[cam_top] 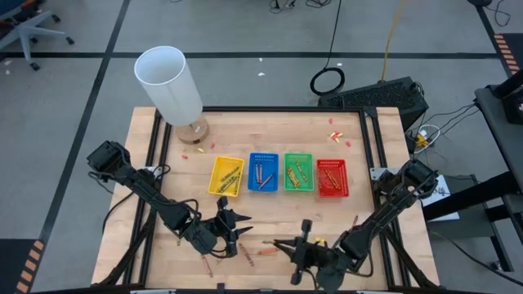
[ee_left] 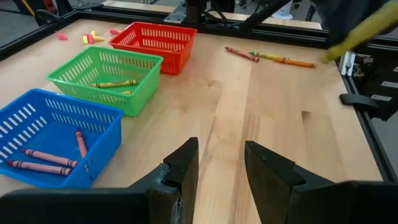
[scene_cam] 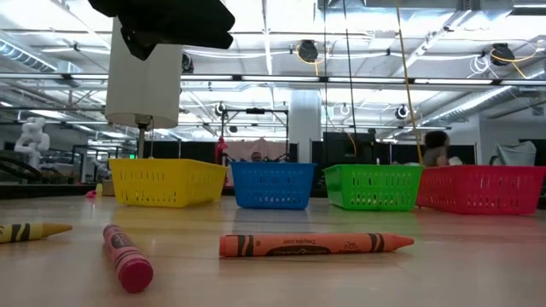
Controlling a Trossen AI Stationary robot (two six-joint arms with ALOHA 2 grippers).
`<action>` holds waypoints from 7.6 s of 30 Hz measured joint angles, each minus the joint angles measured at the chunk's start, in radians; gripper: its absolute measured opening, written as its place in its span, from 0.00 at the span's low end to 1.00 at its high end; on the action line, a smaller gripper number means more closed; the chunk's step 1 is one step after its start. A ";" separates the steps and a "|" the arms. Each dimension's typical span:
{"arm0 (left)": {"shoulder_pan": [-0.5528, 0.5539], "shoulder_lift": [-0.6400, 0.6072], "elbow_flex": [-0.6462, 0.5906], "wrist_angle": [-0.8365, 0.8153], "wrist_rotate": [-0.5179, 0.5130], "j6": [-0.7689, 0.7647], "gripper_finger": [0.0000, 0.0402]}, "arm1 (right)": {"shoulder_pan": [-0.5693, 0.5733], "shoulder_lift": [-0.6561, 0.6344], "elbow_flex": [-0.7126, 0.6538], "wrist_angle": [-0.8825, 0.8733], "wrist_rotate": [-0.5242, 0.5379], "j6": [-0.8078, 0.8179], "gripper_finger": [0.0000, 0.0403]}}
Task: Sort crayons
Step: Put the green crayon into the yellow bin
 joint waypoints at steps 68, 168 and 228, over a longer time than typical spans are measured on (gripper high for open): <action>0.045 0.071 0.001 0.522 0.096 0.396 0.32 | -0.279 0.023 -0.373 1.188 -0.614 -0.487 0.01; 0.010 -0.066 0.001 0.232 0.003 0.905 0.04 | -0.011 -0.127 -0.373 0.322 -0.062 -0.298 0.44; 0.239 -0.182 -0.119 -0.787 -0.021 -0.795 0.04 | -0.043 -0.128 -0.373 0.322 -0.064 -0.256 0.44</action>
